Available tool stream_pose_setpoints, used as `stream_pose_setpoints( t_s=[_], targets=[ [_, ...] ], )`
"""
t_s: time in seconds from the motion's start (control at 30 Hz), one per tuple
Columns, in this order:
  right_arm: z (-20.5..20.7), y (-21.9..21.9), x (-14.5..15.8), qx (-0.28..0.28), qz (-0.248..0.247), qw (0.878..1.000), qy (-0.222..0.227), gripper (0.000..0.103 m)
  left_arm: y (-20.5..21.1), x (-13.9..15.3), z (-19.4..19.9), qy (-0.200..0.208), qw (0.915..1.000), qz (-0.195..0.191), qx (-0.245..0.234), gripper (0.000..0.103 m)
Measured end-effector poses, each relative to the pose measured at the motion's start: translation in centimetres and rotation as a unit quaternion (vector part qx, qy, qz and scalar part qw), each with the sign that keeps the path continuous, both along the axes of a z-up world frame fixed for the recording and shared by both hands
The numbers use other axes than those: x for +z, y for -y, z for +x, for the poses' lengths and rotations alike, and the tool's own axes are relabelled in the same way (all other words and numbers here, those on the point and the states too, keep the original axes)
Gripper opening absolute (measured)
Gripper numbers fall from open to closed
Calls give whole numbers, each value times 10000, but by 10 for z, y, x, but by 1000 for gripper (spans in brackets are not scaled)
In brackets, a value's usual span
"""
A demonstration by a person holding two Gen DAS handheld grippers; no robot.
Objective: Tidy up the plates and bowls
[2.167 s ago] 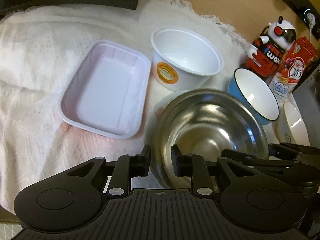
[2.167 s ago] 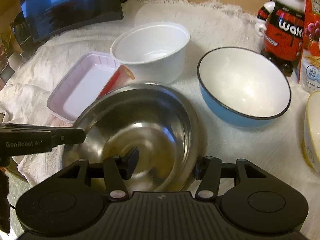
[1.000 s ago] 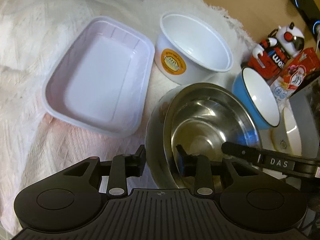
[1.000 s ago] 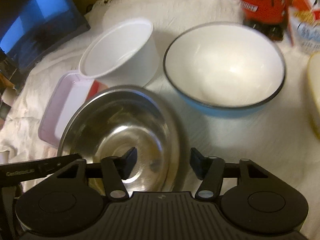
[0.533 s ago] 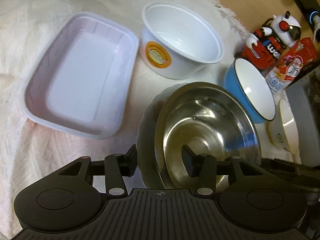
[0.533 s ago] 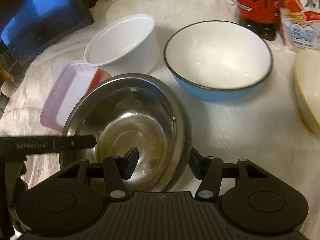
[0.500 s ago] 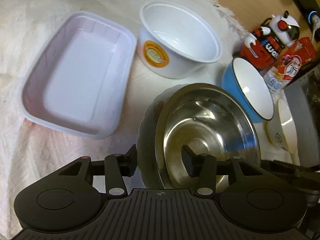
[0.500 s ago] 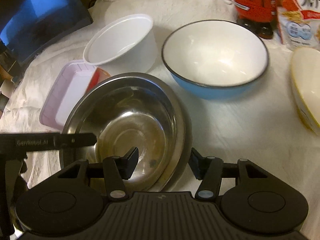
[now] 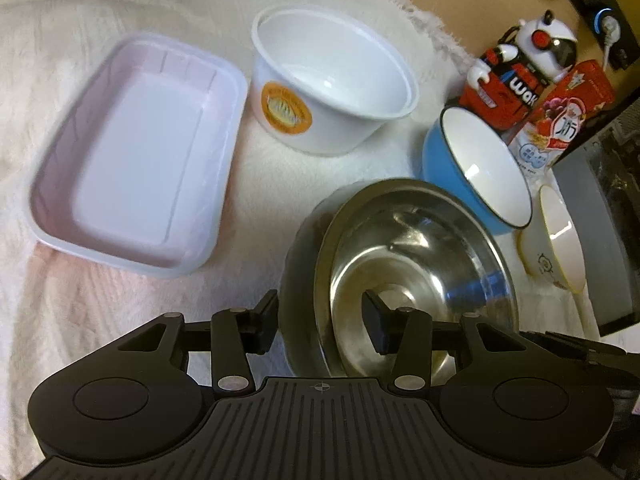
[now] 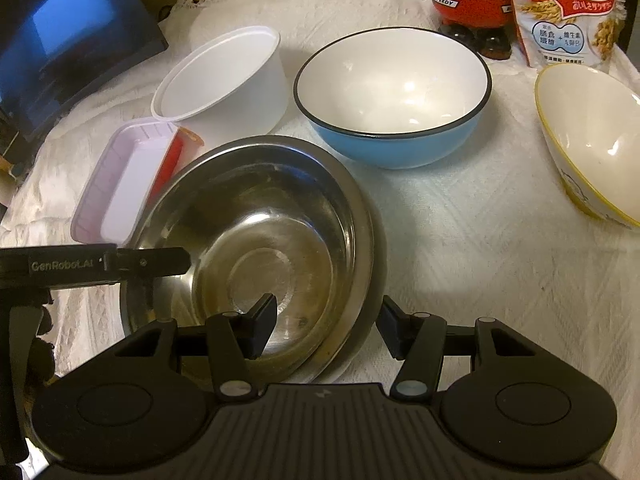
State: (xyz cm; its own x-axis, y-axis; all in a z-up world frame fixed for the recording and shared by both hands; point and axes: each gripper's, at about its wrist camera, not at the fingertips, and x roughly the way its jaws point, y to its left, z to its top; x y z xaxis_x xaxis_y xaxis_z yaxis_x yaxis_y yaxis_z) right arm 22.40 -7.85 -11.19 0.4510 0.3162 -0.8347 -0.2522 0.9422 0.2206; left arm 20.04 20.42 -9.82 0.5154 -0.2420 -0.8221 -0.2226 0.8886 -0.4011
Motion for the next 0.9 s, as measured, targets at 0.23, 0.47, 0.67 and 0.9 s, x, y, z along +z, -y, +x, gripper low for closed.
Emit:
stream_pose_setpoints(
  t_s=[0.23, 0.47, 0.67, 0.9],
  targets=[
    [-7, 2, 12, -301, -53, 9989, 351, 56, -12, 35, -8, 621, 9979, 178, 48, 47],
    [-24, 35, 40, -1082, -180, 9907, 809, 56, -11, 69, -1, 1366, 9904, -178, -108, 47],
    [-42, 90, 53, -1908, -339, 9760, 989, 56, 31, 84, 23, 1787, 9798, -602, -670, 45],
    [-34, 168, 45, -2505, -427, 9625, 944, 59, 124, 60, 48, 1259, 9779, -841, -1441, 45]
  ],
)
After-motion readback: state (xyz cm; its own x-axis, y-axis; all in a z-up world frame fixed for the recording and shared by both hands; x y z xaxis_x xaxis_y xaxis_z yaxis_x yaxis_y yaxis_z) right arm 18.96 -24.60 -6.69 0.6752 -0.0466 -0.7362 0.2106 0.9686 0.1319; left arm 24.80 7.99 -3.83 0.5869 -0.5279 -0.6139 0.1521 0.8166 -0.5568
